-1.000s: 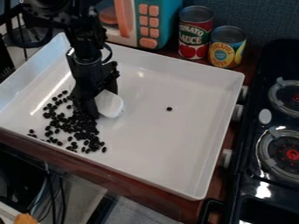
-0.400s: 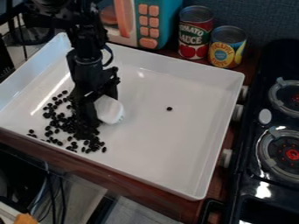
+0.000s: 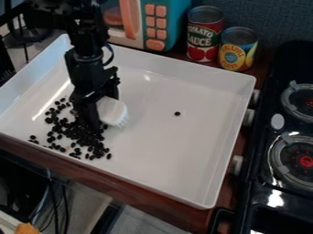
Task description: Sweep into pile
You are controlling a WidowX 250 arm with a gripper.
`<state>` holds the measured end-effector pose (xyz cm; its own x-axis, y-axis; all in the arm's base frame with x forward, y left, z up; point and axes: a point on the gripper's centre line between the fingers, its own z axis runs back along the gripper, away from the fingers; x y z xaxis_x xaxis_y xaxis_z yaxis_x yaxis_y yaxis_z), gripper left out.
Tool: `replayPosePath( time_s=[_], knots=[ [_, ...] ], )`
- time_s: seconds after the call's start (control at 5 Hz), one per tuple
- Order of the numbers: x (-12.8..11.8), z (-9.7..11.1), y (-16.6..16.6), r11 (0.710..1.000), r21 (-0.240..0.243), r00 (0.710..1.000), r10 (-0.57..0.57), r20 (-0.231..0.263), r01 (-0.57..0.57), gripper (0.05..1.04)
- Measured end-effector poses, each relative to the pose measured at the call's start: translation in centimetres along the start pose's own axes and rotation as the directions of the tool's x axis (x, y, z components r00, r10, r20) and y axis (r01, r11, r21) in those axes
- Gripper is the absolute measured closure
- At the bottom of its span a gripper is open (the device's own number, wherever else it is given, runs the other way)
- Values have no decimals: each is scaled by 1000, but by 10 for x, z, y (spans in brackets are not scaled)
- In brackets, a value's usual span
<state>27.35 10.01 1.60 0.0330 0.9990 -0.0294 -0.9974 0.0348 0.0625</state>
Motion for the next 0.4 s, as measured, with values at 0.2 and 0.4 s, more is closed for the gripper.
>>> replayPosePath(
  time_s=[0.2,0.4],
  knots=[
    [-1,-8,12,1000,18,1000,-3,11,3,354],
    [0,-11,20,1000,6,999,-18,47,17,354]
  ],
)
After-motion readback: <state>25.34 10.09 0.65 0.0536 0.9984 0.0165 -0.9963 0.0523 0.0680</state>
